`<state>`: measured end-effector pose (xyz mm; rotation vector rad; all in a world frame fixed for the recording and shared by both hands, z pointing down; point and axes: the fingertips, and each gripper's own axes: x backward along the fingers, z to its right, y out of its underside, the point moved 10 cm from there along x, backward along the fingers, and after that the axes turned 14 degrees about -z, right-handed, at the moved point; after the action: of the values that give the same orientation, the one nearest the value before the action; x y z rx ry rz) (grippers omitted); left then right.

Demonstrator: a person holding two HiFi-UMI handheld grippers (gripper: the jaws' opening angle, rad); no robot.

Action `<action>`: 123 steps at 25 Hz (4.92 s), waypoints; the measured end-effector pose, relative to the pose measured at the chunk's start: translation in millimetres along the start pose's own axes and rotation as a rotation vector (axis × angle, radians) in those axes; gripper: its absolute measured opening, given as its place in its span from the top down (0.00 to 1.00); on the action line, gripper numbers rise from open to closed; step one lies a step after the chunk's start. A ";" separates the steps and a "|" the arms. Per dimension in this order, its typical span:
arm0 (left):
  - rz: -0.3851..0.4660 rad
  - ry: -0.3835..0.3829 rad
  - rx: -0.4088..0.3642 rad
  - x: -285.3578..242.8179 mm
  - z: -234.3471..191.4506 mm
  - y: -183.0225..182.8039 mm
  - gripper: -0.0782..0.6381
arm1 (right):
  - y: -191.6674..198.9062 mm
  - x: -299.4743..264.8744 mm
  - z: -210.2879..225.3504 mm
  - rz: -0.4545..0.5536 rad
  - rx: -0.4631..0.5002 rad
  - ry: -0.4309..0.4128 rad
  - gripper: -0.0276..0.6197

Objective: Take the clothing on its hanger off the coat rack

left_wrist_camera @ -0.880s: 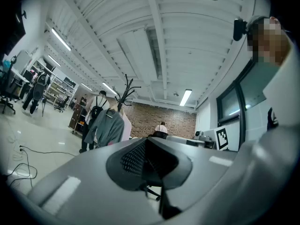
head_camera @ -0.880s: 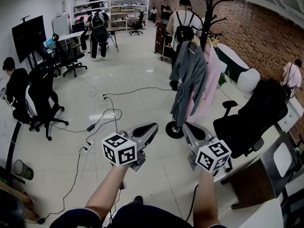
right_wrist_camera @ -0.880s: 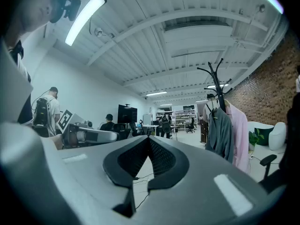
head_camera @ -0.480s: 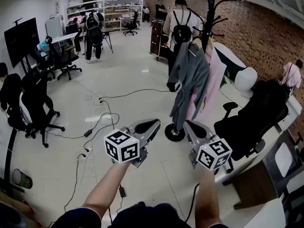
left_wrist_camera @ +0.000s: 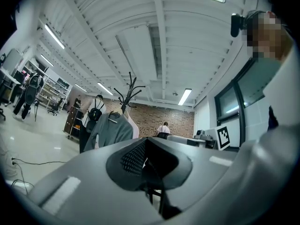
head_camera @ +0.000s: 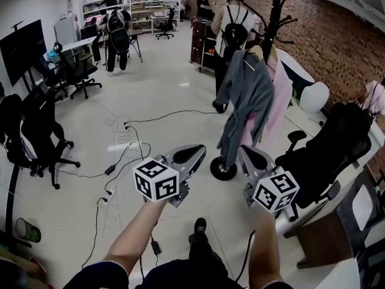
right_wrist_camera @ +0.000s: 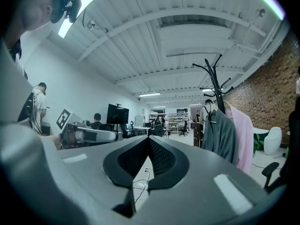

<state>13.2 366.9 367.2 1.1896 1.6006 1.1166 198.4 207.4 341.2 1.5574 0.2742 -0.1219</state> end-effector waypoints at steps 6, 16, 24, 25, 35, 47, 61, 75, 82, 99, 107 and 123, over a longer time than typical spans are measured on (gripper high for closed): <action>-0.001 -0.023 0.006 -52.8 -51.3 -11.6 0.88 | -9.1 -46.3 58.5 0.007 0.010 -0.025 0.96; 0.015 -0.013 -0.005 -155.6 -144.0 -59.7 0.88 | -40.1 -135.1 167.6 0.005 0.021 -0.048 0.96; 0.035 0.005 -0.028 -215.3 -205.6 -96.8 0.88 | -67.3 -190.3 230.9 0.013 0.038 -0.040 0.96; 0.036 0.010 -0.029 -220.9 -213.4 -99.7 0.88 | -69.8 -196.7 235.9 0.013 0.043 -0.037 0.96; 0.021 0.176 -0.060 -303.5 -314.8 -136.2 0.88 | -89.7 -273.4 294.8 0.021 0.032 0.113 0.96; -0.082 0.485 -0.173 -389.9 -412.8 -193.0 0.88 | -119.7 -332.8 321.3 0.062 -0.054 0.452 0.96; -0.144 0.669 -0.302 -467.5 -443.0 -208.0 0.88 | -117.7 -352.9 323.9 0.026 -0.127 0.699 0.96; -0.034 0.542 -0.715 -557.4 -428.1 -271.2 0.53 | -112.9 -339.6 316.5 -0.015 -0.149 0.806 0.96; -0.091 0.534 -0.935 -589.2 -399.8 -288.3 0.45 | -110.7 -333.8 314.7 -0.014 -0.155 0.830 0.96; -0.119 0.449 -1.217 -609.7 -372.3 -285.4 0.73 | -106.6 -304.9 304.4 0.008 -0.167 0.897 0.96; -0.132 0.428 -1.231 -595.3 -372.7 -292.4 0.73 | -106.5 -295.0 296.9 0.019 -0.157 0.892 0.96; -0.132 0.455 -1.250 -554.9 -313.2 -292.0 0.73 | -103.4 -253.6 266.1 0.064 -0.159 0.923 0.96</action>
<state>-237.9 -272.7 228.6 -0.0044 0.8705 1.9222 -46.1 -83.2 301.9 1.3726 0.9279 0.6736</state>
